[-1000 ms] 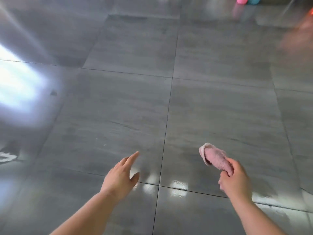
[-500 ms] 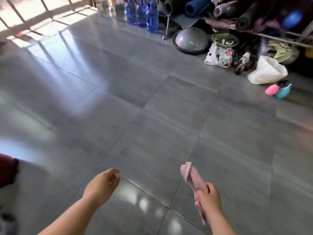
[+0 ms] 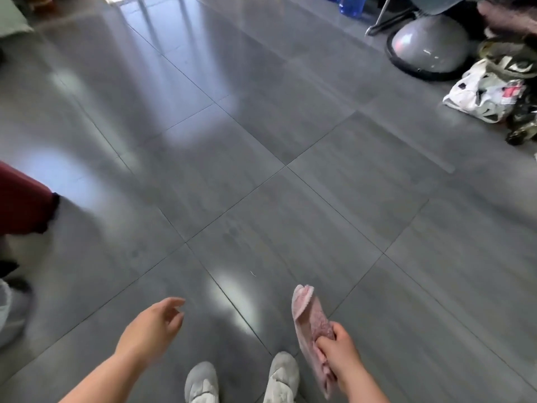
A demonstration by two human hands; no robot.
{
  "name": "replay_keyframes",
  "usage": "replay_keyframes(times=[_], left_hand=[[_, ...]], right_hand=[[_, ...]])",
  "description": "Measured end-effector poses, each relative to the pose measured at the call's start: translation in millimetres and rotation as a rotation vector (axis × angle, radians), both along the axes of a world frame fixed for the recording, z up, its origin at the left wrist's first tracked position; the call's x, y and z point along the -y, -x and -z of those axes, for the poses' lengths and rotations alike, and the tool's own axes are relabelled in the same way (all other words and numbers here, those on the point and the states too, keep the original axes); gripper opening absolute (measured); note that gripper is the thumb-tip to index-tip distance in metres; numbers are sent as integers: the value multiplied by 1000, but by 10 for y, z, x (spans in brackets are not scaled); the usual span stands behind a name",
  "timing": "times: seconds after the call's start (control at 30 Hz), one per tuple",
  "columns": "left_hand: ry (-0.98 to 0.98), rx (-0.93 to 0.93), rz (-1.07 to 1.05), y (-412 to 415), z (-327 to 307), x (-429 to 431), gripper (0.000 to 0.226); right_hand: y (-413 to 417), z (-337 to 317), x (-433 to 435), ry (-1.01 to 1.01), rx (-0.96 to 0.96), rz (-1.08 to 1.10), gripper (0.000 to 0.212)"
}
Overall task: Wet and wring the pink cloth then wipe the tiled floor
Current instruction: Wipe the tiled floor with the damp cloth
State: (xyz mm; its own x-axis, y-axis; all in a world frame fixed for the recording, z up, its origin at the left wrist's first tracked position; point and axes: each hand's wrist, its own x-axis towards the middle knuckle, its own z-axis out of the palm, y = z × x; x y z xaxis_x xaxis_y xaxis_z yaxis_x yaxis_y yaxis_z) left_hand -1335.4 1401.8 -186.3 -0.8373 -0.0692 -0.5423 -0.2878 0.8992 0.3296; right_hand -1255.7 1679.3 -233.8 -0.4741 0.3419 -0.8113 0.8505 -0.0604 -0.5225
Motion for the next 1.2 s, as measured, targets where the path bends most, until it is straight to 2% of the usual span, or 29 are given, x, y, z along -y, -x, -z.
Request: replay_keyframes(times=[0.2, 0.33, 0.4, 0.47, 0.53, 0.57, 0.6, 0.7, 0.77, 0.87, 0.93, 0.97, 1.0, 1.13, 1.2], left_hand=[[-43, -55, 5, 427, 1634, -100, 31], [-19, -121, -31, 721, 2937, 135, 31], [13, -154, -14, 844, 3546, 275, 32], [23, -138, -32, 955, 4051, 369, 34], [7, -141, -25, 1030, 4482, 419, 40], [24, -124, 29, 1054, 4646, 449, 46], [39, -100, 90, 1062, 4766, 497, 54], [118, 10, 168, 959, 4891, 631, 72], [181, 26, 174, 956, 4970, 681, 78], [188, -97, 137, 925, 5147, 653, 82], [135, -92, 91, 943, 5262, 686, 119], [120, -27, 76, 936, 5273, 699, 131], [105, 15, 57, 930, 5263, 697, 130], [141, 4, 85, 967, 5219, 665, 90], [137, 6, 101, 963, 5211, 673, 98]], right_hand=[[725, 1612, 107, 33, -64, -225, 25], [1233, 2787, 344, 80, -152, -340, 5], [1434, 3341, 424, 60, -199, -424, 12], [1544, 3944, 471, -133, -208, -654, 31], [1536, 4419, 450, -534, -256, -857, 69], [1517, 4606, 395, -763, -327, -929, 80], [1498, 4719, 329, -906, -415, -992, 82], [1471, 4767, 223, -1056, -523, -1268, 72], [1444, 4855, 267, -1071, -622, -1361, 71], [1534, 4982, 425, -1080, -714, -1447, 59], [1619, 5053, 528, -1102, -812, -1427, 53], [1654, 5101, 588, -1116, -857, -1435, 56], [1696, 5120, 655, -1102, -863, -1459, 60], [2042, 5041, 745, -1134, -785, -1457, 51], [2214, 4998, 575, -1131, -594, -1370, 50]])
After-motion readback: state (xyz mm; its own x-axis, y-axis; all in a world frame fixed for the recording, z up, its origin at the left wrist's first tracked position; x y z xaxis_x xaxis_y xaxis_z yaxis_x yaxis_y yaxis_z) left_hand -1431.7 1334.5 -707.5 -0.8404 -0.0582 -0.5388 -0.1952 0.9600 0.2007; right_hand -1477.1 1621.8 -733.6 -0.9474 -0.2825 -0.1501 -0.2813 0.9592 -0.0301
